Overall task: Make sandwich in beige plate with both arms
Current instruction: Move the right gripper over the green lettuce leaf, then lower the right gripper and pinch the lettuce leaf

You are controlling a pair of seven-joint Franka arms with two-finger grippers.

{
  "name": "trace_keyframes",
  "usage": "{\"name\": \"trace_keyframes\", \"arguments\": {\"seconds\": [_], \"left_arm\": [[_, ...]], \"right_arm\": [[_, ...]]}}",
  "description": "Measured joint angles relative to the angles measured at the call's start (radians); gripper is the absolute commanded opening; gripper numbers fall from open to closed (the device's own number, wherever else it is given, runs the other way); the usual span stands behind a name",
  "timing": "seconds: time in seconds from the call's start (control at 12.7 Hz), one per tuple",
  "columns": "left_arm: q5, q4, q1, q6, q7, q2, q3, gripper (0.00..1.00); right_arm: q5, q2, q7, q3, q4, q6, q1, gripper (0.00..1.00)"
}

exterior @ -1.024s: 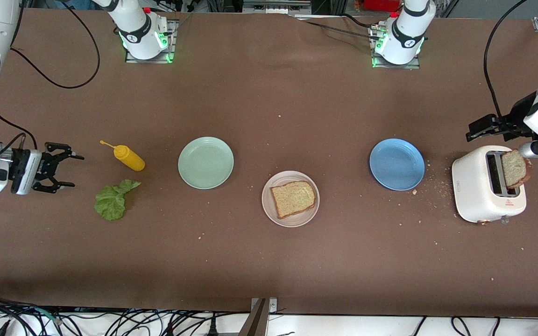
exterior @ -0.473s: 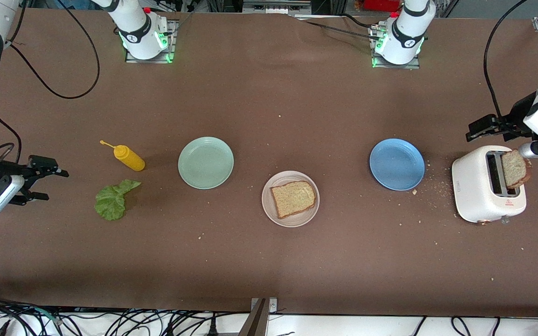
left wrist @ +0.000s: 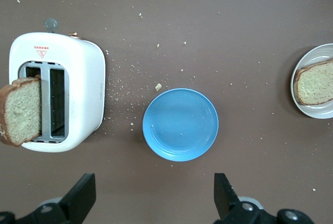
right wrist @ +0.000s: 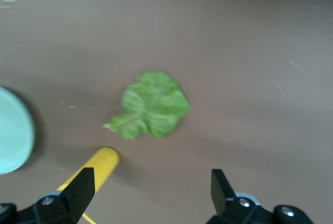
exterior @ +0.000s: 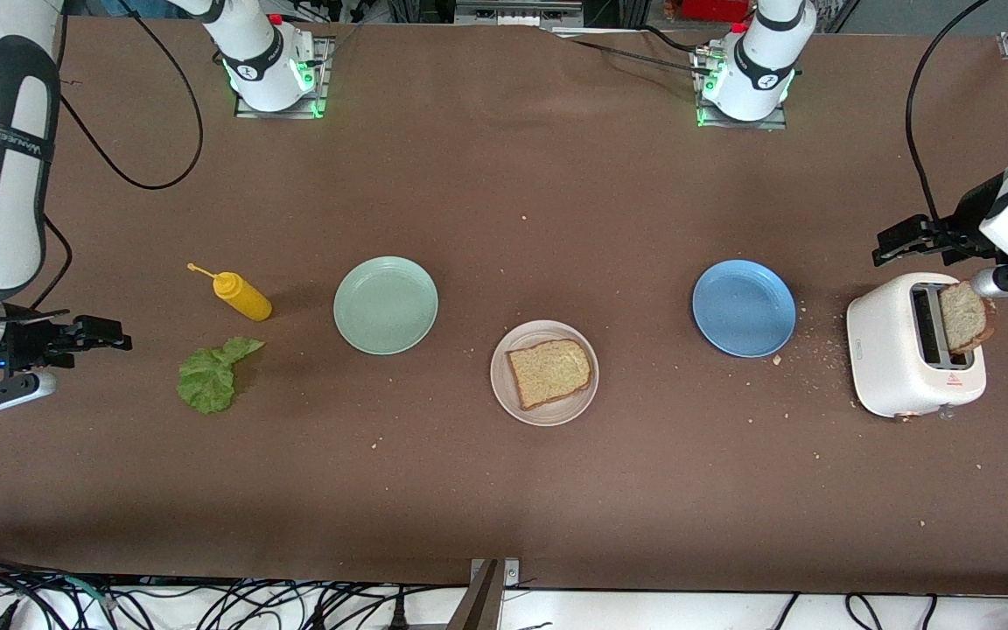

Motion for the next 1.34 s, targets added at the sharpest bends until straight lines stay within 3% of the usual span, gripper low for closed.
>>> {"name": "trace_keyframes", "arguments": {"seconds": [0.16,0.47,1.02,1.34], "left_arm": [[0.0,0.0,0.0,0.0,0.0,0.0,0.0,1.0],[0.0,0.0,0.0,0.0,0.0,0.0,0.0,1.0],[0.0,0.0,-0.002,0.0,0.0,0.001,0.0,1.0],[0.0,0.0,-0.002,0.0,0.0,0.002,0.0,1.0]], "right_arm": [[-0.06,0.0,0.125,0.0,0.001,0.003,0.022,0.99],[-0.062,0.005,0.191,0.0,-0.003,0.031,0.036,0.99],[0.053,0.054,0.21,0.02,-0.165,0.277,0.076,0.99],[0.083,0.085,0.212,0.09,-0.289,0.518,0.076,0.99]]}}
